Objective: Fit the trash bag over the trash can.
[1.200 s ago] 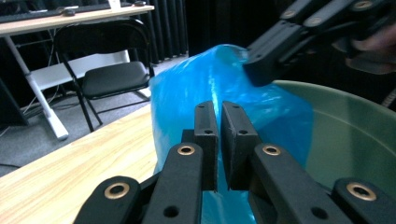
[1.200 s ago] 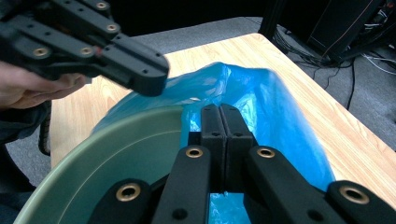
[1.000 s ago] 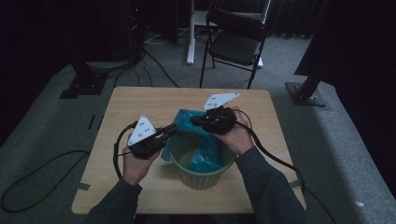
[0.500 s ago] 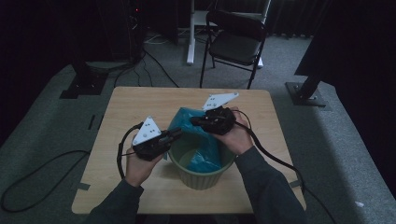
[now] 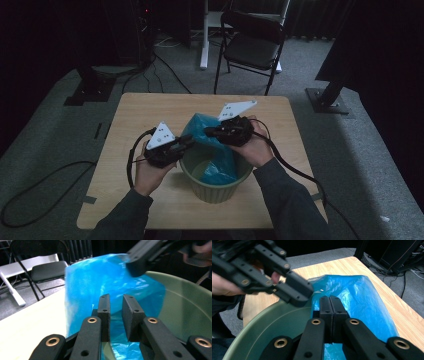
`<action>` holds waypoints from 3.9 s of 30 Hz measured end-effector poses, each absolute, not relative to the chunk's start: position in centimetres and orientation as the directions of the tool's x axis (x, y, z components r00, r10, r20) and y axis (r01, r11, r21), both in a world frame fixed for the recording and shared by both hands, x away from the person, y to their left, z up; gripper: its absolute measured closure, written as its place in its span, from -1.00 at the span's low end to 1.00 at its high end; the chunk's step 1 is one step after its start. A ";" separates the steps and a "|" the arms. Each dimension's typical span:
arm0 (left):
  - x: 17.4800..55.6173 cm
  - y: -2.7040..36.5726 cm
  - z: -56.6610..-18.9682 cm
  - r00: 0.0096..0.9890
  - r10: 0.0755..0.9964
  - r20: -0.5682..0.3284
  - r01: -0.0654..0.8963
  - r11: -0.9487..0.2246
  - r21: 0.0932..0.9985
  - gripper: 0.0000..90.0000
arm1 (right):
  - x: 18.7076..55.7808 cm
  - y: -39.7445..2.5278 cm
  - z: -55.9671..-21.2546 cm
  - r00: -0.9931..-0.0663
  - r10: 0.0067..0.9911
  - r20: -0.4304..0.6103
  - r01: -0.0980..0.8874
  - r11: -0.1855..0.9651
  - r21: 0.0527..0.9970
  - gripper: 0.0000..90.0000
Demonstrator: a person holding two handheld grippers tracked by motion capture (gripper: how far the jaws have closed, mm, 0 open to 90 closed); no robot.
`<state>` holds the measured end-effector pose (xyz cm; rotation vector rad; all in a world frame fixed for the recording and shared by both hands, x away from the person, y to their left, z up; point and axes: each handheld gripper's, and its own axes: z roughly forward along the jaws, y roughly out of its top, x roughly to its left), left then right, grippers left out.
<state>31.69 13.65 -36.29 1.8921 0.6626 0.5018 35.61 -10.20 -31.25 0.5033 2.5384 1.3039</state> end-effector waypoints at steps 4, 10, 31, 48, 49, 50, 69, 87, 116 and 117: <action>32.5 13.9 -36.5 0.750 0.660 0.037 0.242 -0.326 0.914 0.69 | 35.6 -10.3 -31.3 -0.913 0.405 -0.054 0.192 0.540 0.819 1.00; 33.8 14.1 -36.6 0.734 0.679 0.014 0.269 -0.310 0.912 0.68 | 35.5 -10.2 -31.3 -0.919 0.390 -0.054 0.184 0.545 0.818 1.00; 34.1 14.4 -36.2 0.837 0.540 -0.093 0.240 -0.209 0.948 0.51 | 35.5 -10.1 -31.5 -0.923 0.380 -0.056 0.178 0.552 0.815 1.00; 34.5 13.5 -36.5 0.833 0.545 -0.101 0.255 -0.215 0.943 0.92 | 35.4 -10.4 -31.8 -0.926 0.374 -0.051 0.178 0.552 0.815 1.00; 34.5 13.5 -36.5 0.831 0.547 -0.097 0.253 -0.218 0.943 1.00 | 35.4 -10.5 -31.7 -0.926 0.373 -0.051 0.178 0.553 0.814 1.00; 34.4 13.4 -36.5 0.829 0.552 -0.091 0.251 -0.222 0.942 1.00 | 35.4 -10.5 -31.7 -0.926 0.374 -0.051 0.178 0.552 0.815 1.00; 36.0 15.6 -36.9 0.712 0.698 -0.077 0.319 -0.224 0.921 1.00 | 36.1 -14.3 -32.5 -0.870 0.490 -0.063 0.248 0.544 0.801 1.00; 37.1 17.4 -37.5 0.661 0.739 -0.128 0.377 -0.179 0.909 1.00 | 37.1 -18.0 -33.7 -0.825 0.565 -0.006 0.332 0.493 0.805 1.00; 35.3 16.5 -36.0 0.827 0.550 -0.121 0.281 -0.218 0.934 0.30 | 37.3 -14.8 -32.5 -0.855 0.519 -0.009 0.293 0.496 0.817 1.00; 35.3 16.4 -36.0 0.837 0.533 -0.122 0.278 -0.223 0.934 0.27 | 37.3 -14.8 -32.5 -0.855 0.518 -0.005 0.294 0.494 0.818 1.00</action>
